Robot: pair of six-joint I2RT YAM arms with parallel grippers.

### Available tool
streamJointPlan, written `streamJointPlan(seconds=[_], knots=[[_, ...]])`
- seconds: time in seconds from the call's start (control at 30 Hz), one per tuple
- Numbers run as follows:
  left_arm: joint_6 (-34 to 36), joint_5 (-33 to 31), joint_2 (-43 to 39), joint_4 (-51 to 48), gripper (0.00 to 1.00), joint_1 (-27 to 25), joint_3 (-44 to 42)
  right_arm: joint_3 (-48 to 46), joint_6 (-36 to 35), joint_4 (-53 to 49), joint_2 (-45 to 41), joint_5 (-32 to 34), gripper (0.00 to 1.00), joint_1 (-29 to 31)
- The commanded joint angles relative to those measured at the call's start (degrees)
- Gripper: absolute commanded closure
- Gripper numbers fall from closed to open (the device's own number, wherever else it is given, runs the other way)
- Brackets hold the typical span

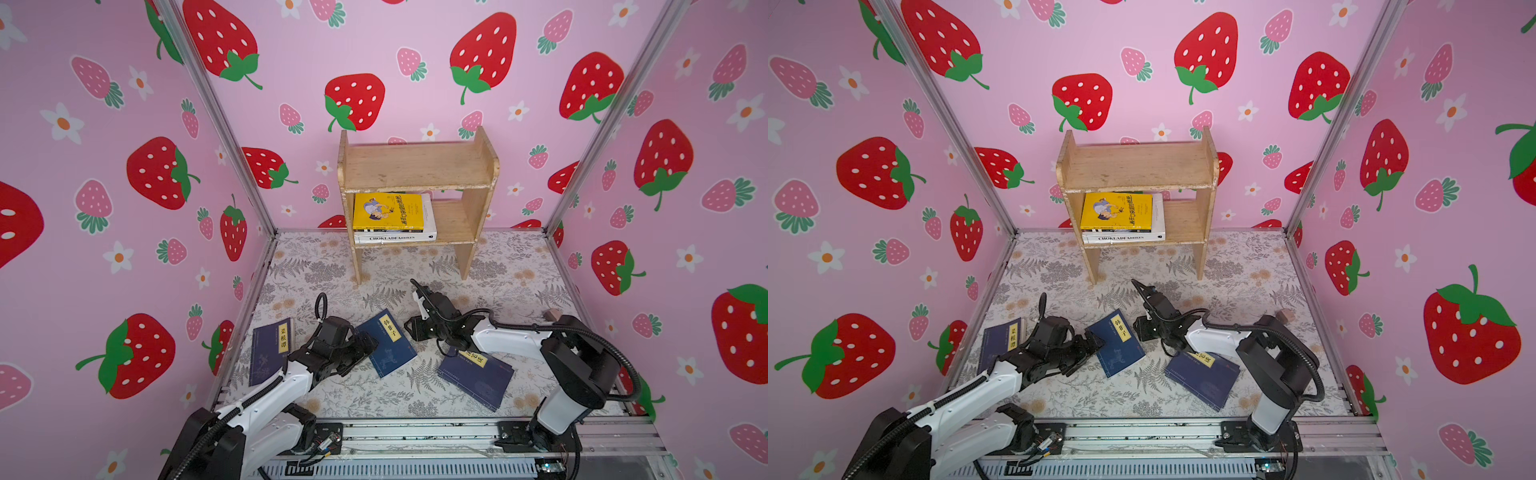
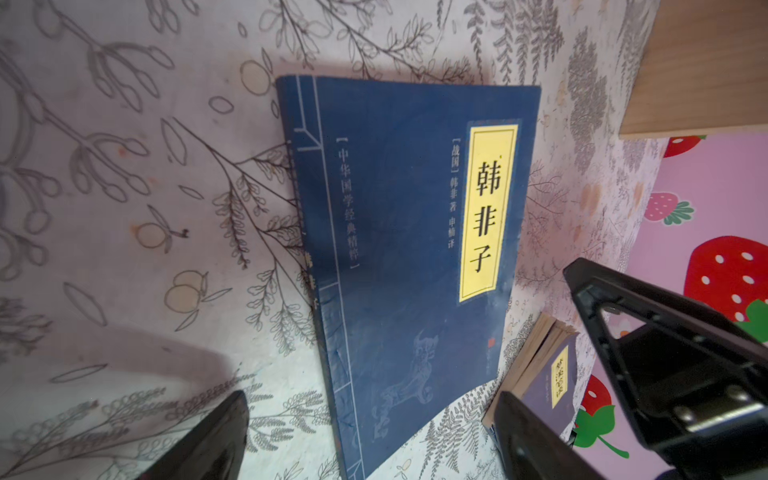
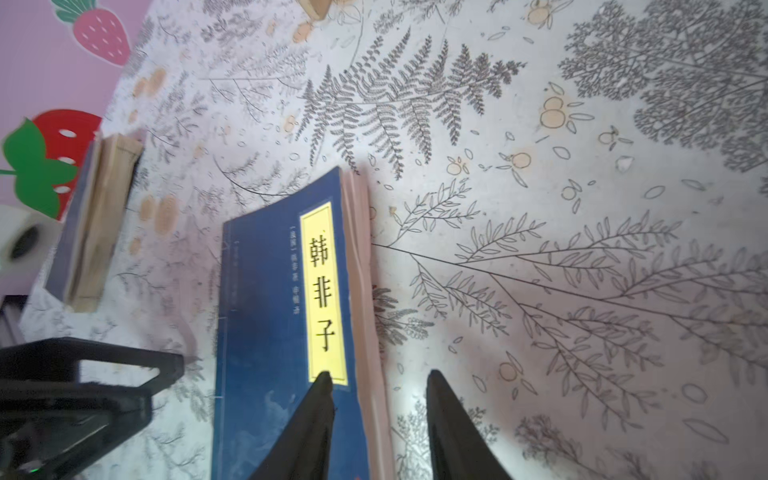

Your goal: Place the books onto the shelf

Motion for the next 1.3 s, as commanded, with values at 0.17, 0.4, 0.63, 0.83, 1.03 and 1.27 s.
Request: streamJointPlan(seconds=[0.17, 0.4, 0.63, 0.83, 1.03, 1.27], knots=[[-3.3, -3.1, 6.3, 11.7, 0.09, -1.5, -2.7, 3.7, 0.4, -0.6, 9.0, -0.8, 0.73, 1.3], [-3.1, 0.5, 11.7, 23.6, 0.17, -1.6, -4.6, 4.5, -0.1, -0.5, 13.7, -1.8, 0.74, 2.0], [-4.8, 3.4, 10.8, 38.6, 0.28, -1.6, -6.7, 6.1, -0.3, -0.4, 17.0, -3.2, 0.75, 2.6], [-5.0, 1.4, 2.3, 39.4, 0.31, -1.6, -6.7, 6.7, 0.0, 0.0, 18.4, -4.5, 0.76, 2.6], [-4.9, -0.4, -0.7, 33.7, 0.38, -1.7, -6.3, 7.0, 0.0, 0.2, 17.9, -5.4, 0.76, 2.7], [-6.6, -0.7, 2.9, 32.5, 0.50, -1.6, -6.1, 7.6, -0.2, 0.3, 17.7, -5.3, 0.76, 2.7]])
